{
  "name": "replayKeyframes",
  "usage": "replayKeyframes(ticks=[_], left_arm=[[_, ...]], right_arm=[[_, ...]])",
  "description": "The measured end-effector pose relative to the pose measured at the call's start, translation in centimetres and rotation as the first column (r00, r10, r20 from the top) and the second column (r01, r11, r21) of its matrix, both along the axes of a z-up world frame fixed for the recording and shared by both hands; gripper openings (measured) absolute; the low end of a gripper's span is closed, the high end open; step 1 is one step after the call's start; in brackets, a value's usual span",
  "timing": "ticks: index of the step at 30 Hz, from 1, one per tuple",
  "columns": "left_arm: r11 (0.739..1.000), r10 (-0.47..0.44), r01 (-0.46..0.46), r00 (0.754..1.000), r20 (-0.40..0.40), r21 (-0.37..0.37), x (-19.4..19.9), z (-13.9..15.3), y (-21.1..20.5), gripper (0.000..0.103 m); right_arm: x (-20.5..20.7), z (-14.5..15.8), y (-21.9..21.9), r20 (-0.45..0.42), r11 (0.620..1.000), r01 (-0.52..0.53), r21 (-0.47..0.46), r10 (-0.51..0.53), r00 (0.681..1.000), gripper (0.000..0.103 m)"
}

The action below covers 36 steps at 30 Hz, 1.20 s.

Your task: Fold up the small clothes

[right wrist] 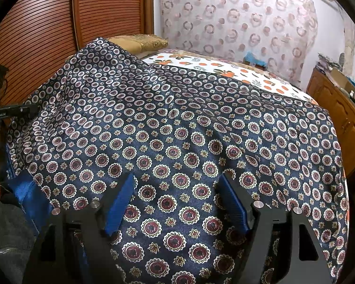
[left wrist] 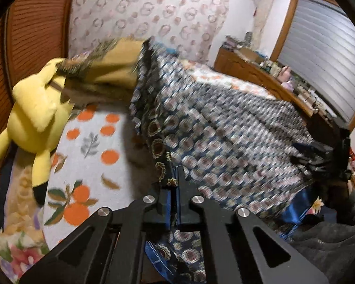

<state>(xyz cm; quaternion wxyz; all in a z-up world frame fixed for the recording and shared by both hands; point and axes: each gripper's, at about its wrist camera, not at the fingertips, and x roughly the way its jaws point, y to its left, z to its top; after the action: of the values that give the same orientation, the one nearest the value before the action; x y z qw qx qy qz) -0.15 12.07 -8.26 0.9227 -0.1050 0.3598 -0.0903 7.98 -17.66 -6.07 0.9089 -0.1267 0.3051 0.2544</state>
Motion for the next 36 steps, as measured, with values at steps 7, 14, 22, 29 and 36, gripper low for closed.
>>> replayKeyframes(ticks=[7, 14, 22, 29, 36], left_arm=[[0.998, -0.062, 0.063, 0.991, 0.116, -0.002, 2.1, 5.2, -2.2, 0.003], [0.988, -0.152, 0.150, 0.966, 0.208, 0.025, 5.8, 9.3, -6.7, 0.003], [0.959, -0.281, 0.276, 0.926, 0.252, 0.056, 8.6, 12.4, -12.6, 0.003], [0.916, -0.400, 0.394, 0.879, 0.258, 0.077, 9.9, 14.4, -17.6, 0.003], [0.856, -0.517, 0.505, 0.821, 0.243, 0.112, 10.8, 15.6, -22.9, 0.003]], right_arm=[[-0.9, 1.8, -2.5, 0.035, 0.998, 0.046, 0.053, -0.048, 0.998, 0.076], [-1.8, 3.1, -6.3, 0.059, 0.988, 0.119, 0.102, -0.125, 0.990, 0.076], [-3.5, 3.5, -9.9, 0.071, 0.976, 0.172, 0.137, -0.183, 0.981, 0.076], [-5.1, 4.1, -12.5, 0.084, 0.963, 0.211, 0.166, -0.227, 0.970, 0.076], [-7.1, 5.1, -15.3, 0.107, 0.950, 0.248, 0.191, -0.272, 0.956, 0.076]])
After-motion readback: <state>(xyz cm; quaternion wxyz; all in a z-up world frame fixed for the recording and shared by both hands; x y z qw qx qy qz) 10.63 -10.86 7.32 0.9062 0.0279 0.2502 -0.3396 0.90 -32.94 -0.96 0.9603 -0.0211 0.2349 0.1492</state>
